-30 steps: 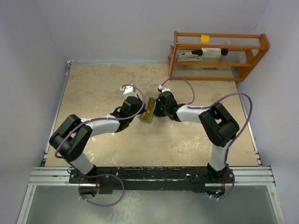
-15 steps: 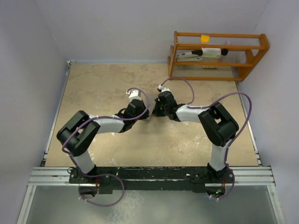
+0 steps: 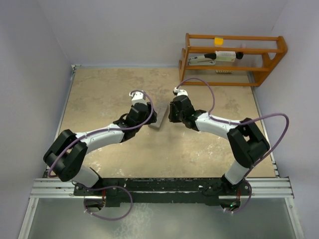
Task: Organize the sunglasses
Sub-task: Close the sunglasses case at the center of the board, then reset both arms
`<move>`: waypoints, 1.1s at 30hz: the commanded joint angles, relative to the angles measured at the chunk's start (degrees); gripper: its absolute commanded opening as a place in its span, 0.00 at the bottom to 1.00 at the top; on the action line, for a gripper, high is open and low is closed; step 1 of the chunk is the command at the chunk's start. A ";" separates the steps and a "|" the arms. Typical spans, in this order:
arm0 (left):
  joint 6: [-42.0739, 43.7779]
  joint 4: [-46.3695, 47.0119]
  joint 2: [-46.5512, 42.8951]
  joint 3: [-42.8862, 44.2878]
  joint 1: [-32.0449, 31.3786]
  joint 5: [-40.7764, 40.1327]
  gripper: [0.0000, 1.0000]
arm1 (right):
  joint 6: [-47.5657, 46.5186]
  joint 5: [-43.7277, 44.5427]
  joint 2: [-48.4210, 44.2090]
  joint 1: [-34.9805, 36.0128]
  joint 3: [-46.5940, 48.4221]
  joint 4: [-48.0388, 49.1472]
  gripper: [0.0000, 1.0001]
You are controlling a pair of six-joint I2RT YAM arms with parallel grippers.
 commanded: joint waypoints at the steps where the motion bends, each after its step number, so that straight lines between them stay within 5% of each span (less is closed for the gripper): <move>1: 1.97 -1.95 -3.14 0.21 -0.24 -3.84 0.52 | -2.37 3.87 -4.89 0.24 -0.98 -2.94 0.27; 9: 1.57 -3.27 -6.34 -2.26 -0.27 -7.62 0.59 | -2.38 4.08 -7.73 0.24 -2.14 -5.05 0.47; 13: 1.58 -5.57 -7.32 -2.29 -0.28 -10.65 0.61 | -2.08 4.31 -9.26 0.24 -3.07 -4.80 0.71; 17: 1.41 -7.45 -7.60 -2.61 -0.22 -13.69 0.63 | -2.54 5.03 -9.84 0.19 -2.72 -5.92 0.77; 20: 1.83 -6.96 -8.86 -3.92 -0.27 -14.23 0.64 | -2.62 5.43 -10.28 0.20 -3.02 -6.24 0.98; 33: 3.23 -5.11 -13.17 -7.67 -0.22 -16.05 0.66 | -3.87 11.43 -15.62 0.17 -4.59 -7.47 0.99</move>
